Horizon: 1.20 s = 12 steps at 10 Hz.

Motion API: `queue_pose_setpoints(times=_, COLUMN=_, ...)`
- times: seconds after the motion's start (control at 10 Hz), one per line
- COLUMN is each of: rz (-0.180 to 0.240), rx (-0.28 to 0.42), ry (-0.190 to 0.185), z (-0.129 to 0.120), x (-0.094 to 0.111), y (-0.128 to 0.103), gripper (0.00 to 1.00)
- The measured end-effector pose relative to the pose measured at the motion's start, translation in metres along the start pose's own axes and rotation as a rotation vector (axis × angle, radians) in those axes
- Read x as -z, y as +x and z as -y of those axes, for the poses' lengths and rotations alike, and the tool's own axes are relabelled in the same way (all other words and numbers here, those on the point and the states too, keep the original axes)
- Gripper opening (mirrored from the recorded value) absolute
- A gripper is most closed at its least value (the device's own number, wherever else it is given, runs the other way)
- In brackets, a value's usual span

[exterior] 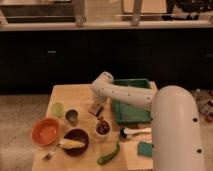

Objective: Wipe table surface with eraser

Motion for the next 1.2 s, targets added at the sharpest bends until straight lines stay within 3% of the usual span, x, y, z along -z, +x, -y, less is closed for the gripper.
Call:
queue_pose_setpoints(times=0.2, rz=-0.025, rx=-0.007, ry=-0.001, z=0.012, x=-0.003, y=0.011, gripper=0.0)
queue_pose_setpoints(times=0.6, rz=-0.03, rx=0.013, ry=0.017, z=0.043, x=-0.004, y=0.004, gripper=0.0)
queue_pose_setpoints(times=0.8, rz=0.008, rx=0.048, ry=0.022, z=0.051, x=-0.005, y=-0.018, gripper=0.0)
queue_pose_setpoints(times=1.2, rz=0.049, rx=0.101, ry=0.017, z=0.033, x=0.002, y=-0.039, gripper=0.0)
